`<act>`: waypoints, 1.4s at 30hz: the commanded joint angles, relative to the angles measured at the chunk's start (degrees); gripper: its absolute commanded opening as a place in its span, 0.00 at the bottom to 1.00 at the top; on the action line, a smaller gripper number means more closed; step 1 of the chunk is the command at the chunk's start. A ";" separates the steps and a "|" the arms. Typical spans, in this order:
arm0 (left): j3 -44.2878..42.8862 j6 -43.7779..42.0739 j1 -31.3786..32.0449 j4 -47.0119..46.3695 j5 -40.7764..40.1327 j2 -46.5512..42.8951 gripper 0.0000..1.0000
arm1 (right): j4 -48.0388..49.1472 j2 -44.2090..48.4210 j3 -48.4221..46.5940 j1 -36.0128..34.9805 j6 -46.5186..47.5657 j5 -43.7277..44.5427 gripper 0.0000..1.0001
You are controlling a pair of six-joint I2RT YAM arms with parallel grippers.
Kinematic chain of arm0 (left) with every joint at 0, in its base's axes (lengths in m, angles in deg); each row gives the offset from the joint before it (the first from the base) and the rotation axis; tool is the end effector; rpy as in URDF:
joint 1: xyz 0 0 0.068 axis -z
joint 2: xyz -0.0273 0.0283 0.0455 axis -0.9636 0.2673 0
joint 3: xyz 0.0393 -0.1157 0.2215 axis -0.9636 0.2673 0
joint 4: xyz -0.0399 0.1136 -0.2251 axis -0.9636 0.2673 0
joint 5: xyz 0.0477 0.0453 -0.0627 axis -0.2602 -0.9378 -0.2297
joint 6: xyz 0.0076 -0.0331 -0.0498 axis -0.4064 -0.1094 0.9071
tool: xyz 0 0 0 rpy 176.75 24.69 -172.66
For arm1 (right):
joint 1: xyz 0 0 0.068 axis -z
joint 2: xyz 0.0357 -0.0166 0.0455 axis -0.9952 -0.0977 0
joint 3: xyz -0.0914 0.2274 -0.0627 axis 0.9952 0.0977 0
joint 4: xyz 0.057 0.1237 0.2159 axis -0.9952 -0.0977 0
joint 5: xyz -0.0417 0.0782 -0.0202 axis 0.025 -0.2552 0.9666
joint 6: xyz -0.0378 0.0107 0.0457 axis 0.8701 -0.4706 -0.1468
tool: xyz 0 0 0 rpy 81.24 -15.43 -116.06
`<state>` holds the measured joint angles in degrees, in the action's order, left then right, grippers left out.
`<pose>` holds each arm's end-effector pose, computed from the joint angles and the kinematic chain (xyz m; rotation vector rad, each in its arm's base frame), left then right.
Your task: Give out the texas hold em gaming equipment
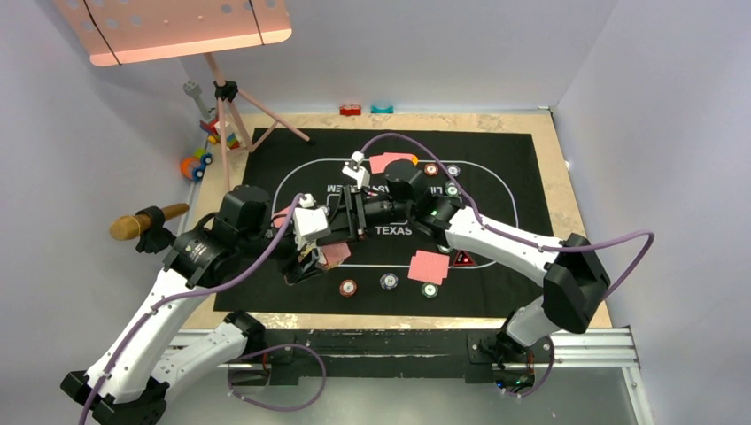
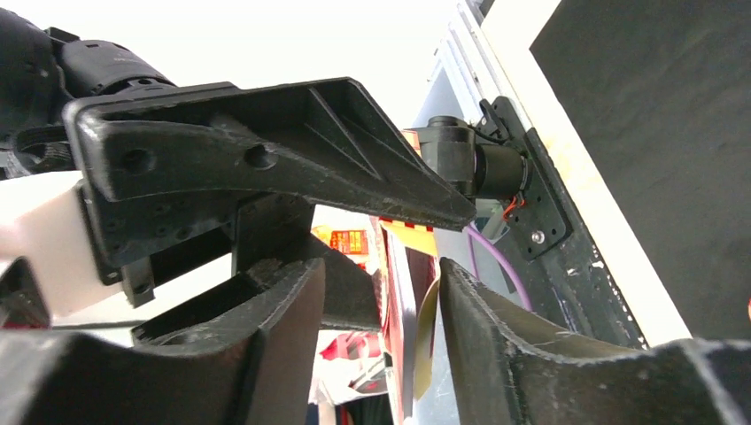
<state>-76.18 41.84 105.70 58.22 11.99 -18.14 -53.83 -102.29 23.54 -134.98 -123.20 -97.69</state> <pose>0.1212 -0.1020 0.3355 1.2709 1.8516 -0.7430 0.2026 0.2944 0.2989 -0.4604 2.2518 1.8910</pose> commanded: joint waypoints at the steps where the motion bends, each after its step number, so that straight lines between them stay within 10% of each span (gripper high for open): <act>1: 0.06 0.60 0.09 -0.78 -1.03 -0.70 0.24 | 1.65 4.20 1.48 2.25 -0.33 -1.33 0.57; 16: -2.24 3.95 0.16 -3.58 -0.44 1.11 0.21 | 11.40 1.70 4.20 0.19 -6.16 -1.98 0.53; 28: -3.42 3.34 0.14 -4.19 -1.11 1.82 0.22 | 16.73 -1.09 4.95 -1.97 -10.17 -2.74 0.22; 34: -4.70 -0.07 0.17 -0.48 -1.03 1.45 0.67 | 16.12 0.27 5.52 -1.28 -10.08 -3.17 0.11; 36: -4.77 -1.84 0.12 1.72 -0.70 0.72 0.97 | 14.74 0.85 5.76 -0.77 -9.00 -3.22 0.10; 42: -1.89 -6.63 0.15 4.39 0.53 -2.57 1.00 | 10.88 2.17 5.59 -0.21 -6.41 -3.36 0.08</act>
<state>-78.41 39.80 105.70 61.06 10.70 -18.45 -43.28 -103.89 29.46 -135.64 -130.94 -99.66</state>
